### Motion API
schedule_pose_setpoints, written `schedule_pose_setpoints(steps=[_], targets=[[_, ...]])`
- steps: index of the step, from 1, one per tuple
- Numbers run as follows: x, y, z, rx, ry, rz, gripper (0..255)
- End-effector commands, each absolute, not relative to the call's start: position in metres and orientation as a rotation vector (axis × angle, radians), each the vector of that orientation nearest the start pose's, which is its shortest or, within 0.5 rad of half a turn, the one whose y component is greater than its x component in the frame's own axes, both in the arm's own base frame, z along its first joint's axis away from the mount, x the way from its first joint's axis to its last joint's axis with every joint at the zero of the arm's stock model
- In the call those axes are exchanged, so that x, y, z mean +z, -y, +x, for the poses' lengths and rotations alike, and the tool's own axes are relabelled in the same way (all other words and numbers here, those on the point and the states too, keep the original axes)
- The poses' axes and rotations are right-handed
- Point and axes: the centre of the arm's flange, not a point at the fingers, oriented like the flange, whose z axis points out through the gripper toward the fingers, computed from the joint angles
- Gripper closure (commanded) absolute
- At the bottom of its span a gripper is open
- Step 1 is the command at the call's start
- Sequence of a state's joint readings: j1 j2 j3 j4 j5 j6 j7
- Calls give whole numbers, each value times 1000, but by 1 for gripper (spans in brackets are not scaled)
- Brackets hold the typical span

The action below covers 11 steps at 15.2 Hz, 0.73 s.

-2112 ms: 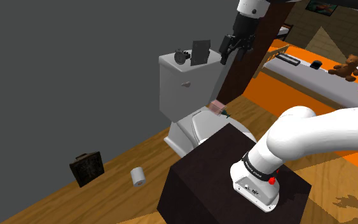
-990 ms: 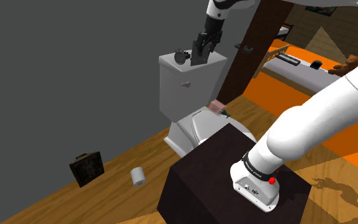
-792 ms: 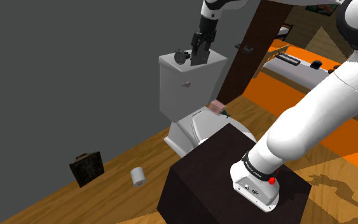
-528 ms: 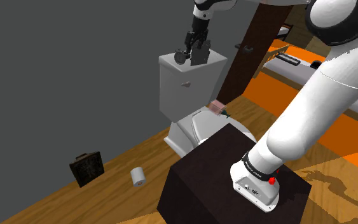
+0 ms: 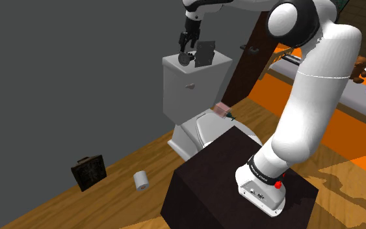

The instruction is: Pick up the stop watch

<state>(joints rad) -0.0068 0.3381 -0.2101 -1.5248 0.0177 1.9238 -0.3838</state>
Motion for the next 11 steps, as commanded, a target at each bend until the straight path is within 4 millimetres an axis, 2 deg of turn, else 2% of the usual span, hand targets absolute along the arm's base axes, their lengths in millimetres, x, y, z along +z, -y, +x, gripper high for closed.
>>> schedule_pose_setpoints(steps=[1, 6, 8, 9, 11], targets=[[467, 128, 662, -82, 290, -3197, 0], [441, 128, 662, -82, 290, -3197, 0], [437, 128, 662, -82, 290, -3197, 0], [437, 129, 662, -82, 290, -3197, 255], [437, 129, 662, -82, 290, -3197, 255]])
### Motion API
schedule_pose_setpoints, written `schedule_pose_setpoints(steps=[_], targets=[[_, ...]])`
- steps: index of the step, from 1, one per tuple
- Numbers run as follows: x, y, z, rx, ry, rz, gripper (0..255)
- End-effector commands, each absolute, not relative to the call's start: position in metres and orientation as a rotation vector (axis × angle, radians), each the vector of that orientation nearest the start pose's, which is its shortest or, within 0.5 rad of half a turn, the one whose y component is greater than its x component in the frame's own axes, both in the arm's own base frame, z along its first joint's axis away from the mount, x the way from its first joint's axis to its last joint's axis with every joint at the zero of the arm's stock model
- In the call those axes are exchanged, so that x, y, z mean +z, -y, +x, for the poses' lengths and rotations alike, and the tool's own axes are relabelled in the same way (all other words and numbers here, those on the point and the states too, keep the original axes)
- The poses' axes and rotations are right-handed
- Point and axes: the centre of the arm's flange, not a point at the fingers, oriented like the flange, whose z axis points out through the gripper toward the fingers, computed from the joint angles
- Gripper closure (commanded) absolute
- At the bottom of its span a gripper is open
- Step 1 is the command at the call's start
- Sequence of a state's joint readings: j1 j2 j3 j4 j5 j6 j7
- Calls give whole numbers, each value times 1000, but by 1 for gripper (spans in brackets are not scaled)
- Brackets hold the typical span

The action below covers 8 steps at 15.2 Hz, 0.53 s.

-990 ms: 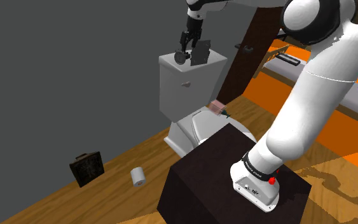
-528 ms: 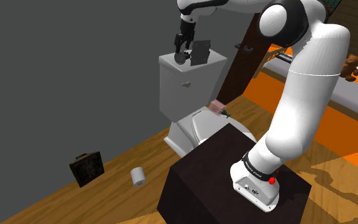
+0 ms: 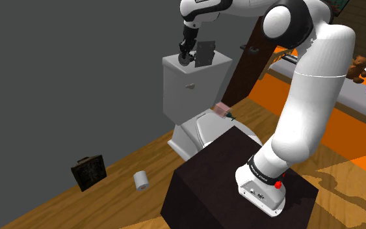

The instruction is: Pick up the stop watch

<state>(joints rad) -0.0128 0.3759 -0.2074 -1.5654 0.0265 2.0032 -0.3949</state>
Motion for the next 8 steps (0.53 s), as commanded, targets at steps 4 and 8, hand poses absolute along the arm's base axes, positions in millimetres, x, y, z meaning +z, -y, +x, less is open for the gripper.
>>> schedule_pose_setpoints(steps=[4, 8], targets=[[437, 129, 662, -82, 290, -3197, 255], [443, 128, 662, -82, 290, -3197, 255]])
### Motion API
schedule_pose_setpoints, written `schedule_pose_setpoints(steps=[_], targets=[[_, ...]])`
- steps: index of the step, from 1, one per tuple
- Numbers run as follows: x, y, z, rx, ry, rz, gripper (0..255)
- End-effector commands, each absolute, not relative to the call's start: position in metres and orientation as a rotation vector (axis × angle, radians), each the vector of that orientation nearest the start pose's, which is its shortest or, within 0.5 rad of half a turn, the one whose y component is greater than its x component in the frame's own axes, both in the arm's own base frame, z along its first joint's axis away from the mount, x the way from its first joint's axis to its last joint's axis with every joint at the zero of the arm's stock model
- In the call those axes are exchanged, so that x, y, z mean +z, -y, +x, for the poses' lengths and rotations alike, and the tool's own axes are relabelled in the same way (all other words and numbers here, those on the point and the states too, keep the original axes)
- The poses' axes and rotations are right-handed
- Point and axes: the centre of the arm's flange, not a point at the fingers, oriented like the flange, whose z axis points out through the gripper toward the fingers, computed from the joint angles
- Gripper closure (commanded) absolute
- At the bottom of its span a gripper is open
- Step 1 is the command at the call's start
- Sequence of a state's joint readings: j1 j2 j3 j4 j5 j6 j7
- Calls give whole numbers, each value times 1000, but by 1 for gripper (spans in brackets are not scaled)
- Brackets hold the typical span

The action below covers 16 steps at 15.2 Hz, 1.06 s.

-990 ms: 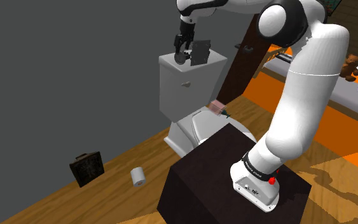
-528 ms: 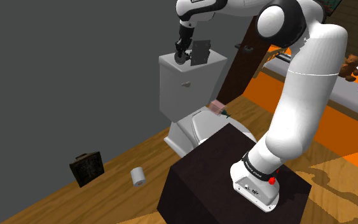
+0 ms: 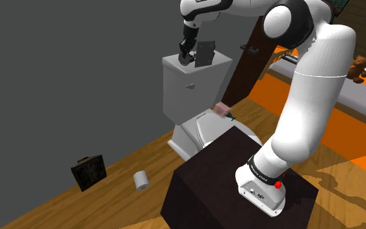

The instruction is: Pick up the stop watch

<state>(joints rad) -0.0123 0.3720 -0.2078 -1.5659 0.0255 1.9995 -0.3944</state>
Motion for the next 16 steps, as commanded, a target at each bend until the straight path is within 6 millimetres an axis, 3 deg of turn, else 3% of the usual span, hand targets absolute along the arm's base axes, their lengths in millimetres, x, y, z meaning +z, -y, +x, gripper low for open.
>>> schedule_pose_setpoints(steps=[1, 14, 16], targets=[[448, 128, 662, -82, 290, -3197, 255], [517, 128, 662, -82, 290, -3197, 255], [517, 128, 662, -82, 290, -3197, 255]])
